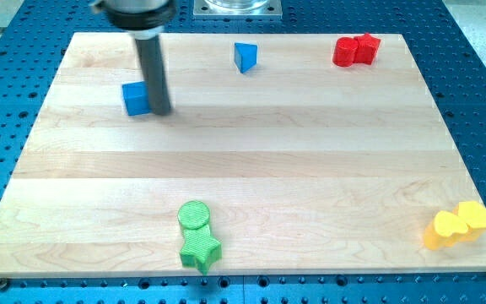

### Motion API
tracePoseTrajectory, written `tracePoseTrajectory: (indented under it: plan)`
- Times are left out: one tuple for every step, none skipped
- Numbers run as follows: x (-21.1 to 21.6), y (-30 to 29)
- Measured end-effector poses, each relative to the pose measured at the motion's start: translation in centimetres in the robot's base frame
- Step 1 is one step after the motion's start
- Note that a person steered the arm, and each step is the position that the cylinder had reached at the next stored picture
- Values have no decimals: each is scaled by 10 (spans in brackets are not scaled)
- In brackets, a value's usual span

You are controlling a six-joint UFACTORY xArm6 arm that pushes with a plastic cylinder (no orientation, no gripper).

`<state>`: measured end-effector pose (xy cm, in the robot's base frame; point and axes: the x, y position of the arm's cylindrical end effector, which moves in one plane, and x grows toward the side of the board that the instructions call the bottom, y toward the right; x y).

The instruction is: Move the blue blocks to the top left

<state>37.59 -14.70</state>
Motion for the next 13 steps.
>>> tracePoseTrajectory:
  plan:
    - [-11, -40]
    - [35, -51]
    - [5, -73]
    - [-52, -73]
    - [-60, -73]
    - [-56, -82]
    - [-88, -84]
    - [-81, -72]
    - [-43, 23]
    - [-62, 96]
    - [-80, 133]
    - [-90, 147]
    - [-82, 175]
